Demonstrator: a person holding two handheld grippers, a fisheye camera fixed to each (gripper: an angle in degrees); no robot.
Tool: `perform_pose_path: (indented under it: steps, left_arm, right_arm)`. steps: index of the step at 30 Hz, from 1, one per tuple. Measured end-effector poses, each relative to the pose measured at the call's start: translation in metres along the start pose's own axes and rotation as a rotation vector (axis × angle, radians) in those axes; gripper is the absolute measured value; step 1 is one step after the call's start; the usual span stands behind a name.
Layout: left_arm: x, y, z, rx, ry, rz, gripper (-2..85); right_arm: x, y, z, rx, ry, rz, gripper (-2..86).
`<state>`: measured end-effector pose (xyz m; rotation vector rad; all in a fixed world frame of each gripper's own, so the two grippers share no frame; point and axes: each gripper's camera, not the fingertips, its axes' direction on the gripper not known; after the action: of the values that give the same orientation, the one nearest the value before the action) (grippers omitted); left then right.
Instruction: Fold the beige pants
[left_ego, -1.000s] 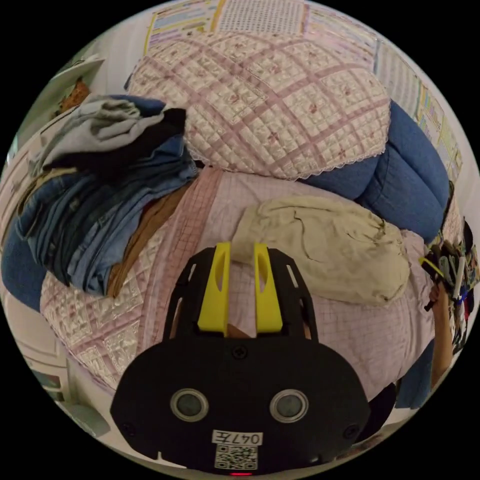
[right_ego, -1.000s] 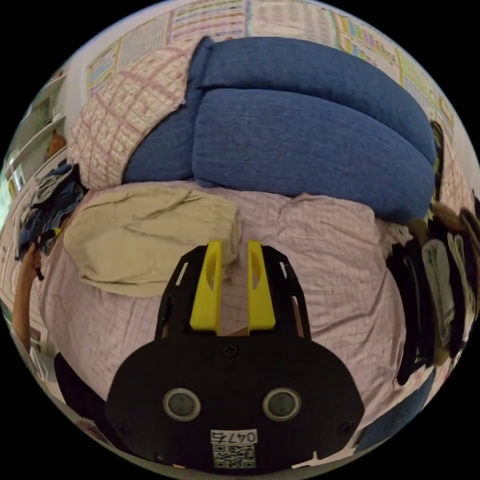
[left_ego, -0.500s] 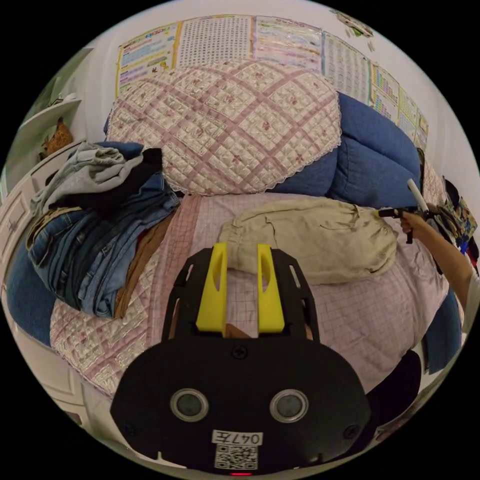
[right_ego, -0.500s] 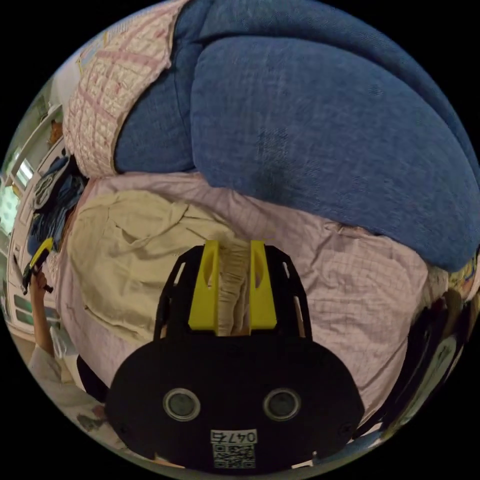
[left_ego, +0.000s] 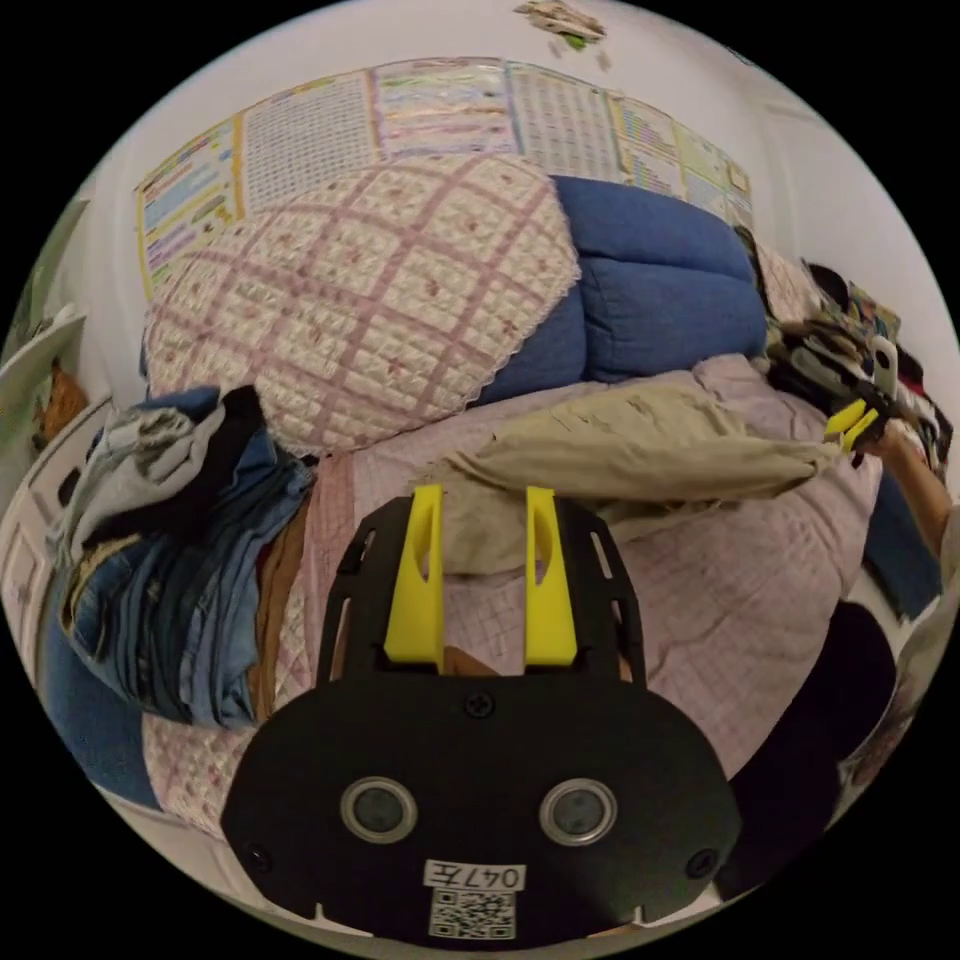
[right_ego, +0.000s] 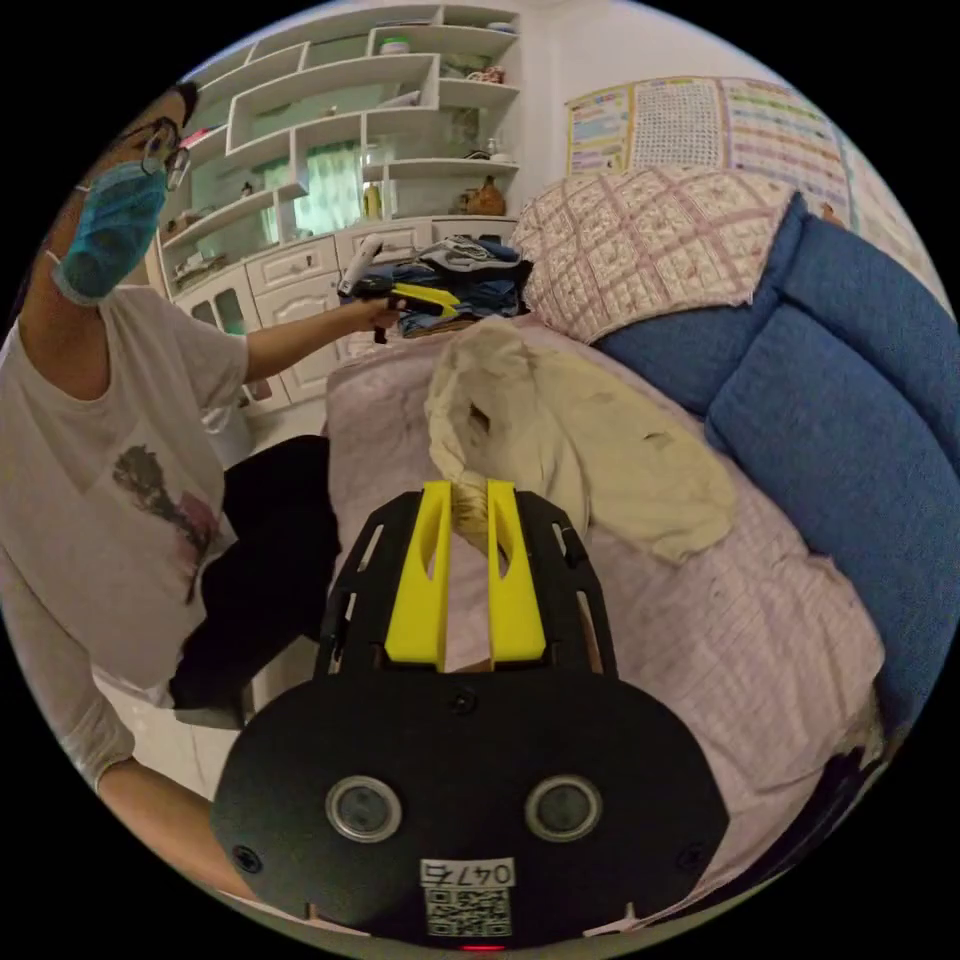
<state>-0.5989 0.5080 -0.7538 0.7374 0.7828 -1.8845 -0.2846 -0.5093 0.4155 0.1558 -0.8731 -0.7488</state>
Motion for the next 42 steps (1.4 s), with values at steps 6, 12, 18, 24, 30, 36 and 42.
perform_pose_path:
  steps: [6, 12, 18, 24, 30, 36, 42]
  left_arm:
    - [0.045, 0.041, 0.041, -0.16, 0.015, 0.353, 13.5]
    - [0.007, 0.09, -0.012, -0.041, 0.171, 0.173, 11.6]
    - [0.026, 0.169, -0.028, -0.256, 0.017, 0.403, 9.6]
    - [0.074, 0.213, 0.0, -0.317, -0.049, 0.552, 7.7]
    - [0.093, 0.221, 0.01, -0.359, -0.004, 0.605, 6.5]
    - [0.1, 0.21, -0.021, -0.369, -0.052, 0.627, -0.1]
    - [0.099, 0.175, -0.148, -0.261, -0.077, 0.585, -0.8]
  right_arm:
    - [-0.005, 0.034, -0.005, 0.003, 0.045, 0.141, 1.7]
    - [-0.012, 0.032, -0.023, 0.055, 0.144, 0.201, 1.8]
    - [-0.023, 0.027, -0.042, 0.046, 0.226, 0.283, 1.9]
    - [-0.033, 0.024, -0.056, 0.054, 0.239, 0.341, 2.0]
    - [-0.045, 0.023, -0.075, 0.051, 0.24, 0.359, 1.9]
    - [-0.061, 0.029, -0.094, 0.057, 0.241, 0.379, 1.9]
    - [-0.111, 0.042, -0.141, 0.054, 0.258, 0.267, 2.1]
